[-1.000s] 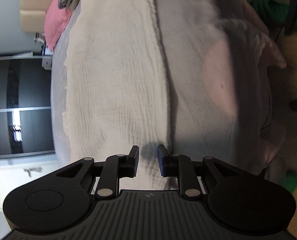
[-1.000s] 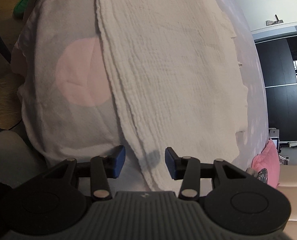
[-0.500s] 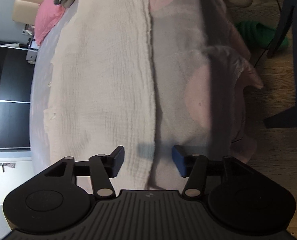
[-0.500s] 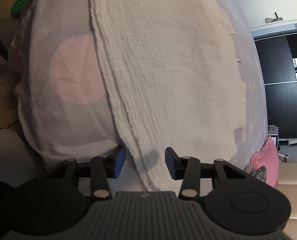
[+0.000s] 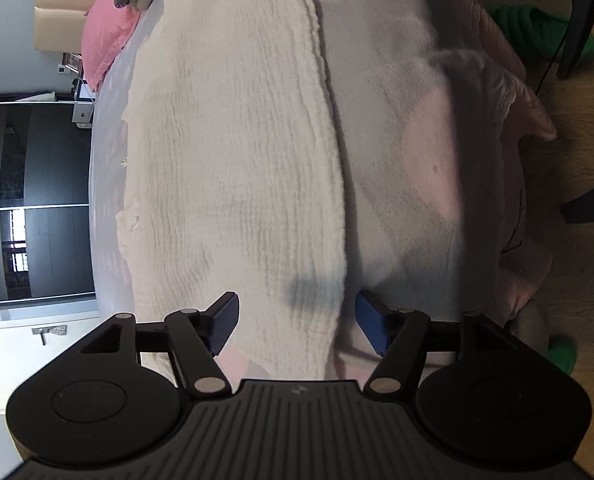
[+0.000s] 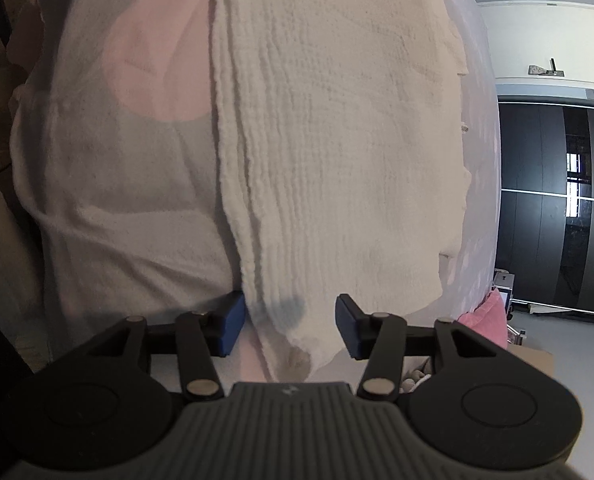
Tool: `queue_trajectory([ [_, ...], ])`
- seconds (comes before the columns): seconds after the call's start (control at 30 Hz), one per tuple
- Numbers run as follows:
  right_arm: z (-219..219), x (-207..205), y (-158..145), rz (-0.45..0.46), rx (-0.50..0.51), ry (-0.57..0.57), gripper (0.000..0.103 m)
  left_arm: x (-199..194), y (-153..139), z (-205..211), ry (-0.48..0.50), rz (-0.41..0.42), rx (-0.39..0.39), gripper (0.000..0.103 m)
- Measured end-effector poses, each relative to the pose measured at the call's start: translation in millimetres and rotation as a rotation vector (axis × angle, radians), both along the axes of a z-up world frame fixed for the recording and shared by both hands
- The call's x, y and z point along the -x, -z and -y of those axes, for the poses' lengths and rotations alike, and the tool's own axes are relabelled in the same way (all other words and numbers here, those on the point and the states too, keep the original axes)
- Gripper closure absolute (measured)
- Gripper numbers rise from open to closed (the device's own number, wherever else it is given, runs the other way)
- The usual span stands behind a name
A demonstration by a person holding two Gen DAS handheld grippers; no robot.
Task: Fold clothes
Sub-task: 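Close both grippers on the shirt hem edge, then lift the hem with both grippers and fold it over toward the collar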
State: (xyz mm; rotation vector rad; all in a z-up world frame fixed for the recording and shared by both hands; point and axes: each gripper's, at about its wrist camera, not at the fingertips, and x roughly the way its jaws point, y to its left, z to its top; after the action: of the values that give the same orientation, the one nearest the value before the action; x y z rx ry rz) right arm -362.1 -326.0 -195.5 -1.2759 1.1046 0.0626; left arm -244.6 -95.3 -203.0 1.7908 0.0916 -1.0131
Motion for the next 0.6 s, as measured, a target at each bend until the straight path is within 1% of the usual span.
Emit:
queue_trajectory([
  [0.07, 1, -1, 2, -0.003, 0.007, -0.001, 0.050, 1, 9, -5, 0.035, 0.062, -0.023, 0.042],
  [0.17, 1, -3, 5, 0.001, 0.017, -0.008, 0.050, 6, 18, -8, 0.064, 0.076, -0.044, 0.052],
  [0.23, 3, -4, 8, 0.011, 0.035, -0.022, 0.052, 5, 24, -9, 0.082, 0.088, -0.044, 0.052],
  [0.3, 4, -5, 9, 0.018, 0.041, -0.018, 0.053, 0, 21, -5, 0.046, 0.073, -0.028, 0.051],
  [0.33, 4, -6, 8, 0.021, 0.041, -0.013, 0.056, -3, 19, -2, 0.023, 0.063, -0.018, 0.051],
  [0.37, 5, -6, 8, 0.024, 0.047, -0.009, 0.068, -5, 16, 0, 0.002, 0.053, -0.008, 0.058],
  [0.4, 5, -6, 8, 0.027, 0.058, -0.005, 0.086, -7, 13, 2, -0.017, 0.044, 0.003, 0.065],
  [0.43, 6, -7, 6, 0.038, 0.063, 0.006, 0.094, -9, 11, 4, -0.030, 0.049, 0.018, 0.084],
  [0.47, 8, -10, 2, 0.057, 0.060, 0.023, 0.095, -11, 9, 5, -0.040, 0.064, 0.036, 0.091],
  [0.5, 10, -12, -3, 0.076, 0.057, 0.039, 0.096, -15, 4, 8, -0.065, 0.063, 0.056, 0.093],
  [0.53, 11, -14, -10, 0.107, 0.054, 0.055, 0.096, -19, -2, 11, -0.098, 0.053, 0.078, 0.097],
  [0.6, 13, -17, -34, 0.195, 0.047, 0.082, 0.097, -31, -25, 20, -0.196, 0.001, 0.153, 0.099],
])
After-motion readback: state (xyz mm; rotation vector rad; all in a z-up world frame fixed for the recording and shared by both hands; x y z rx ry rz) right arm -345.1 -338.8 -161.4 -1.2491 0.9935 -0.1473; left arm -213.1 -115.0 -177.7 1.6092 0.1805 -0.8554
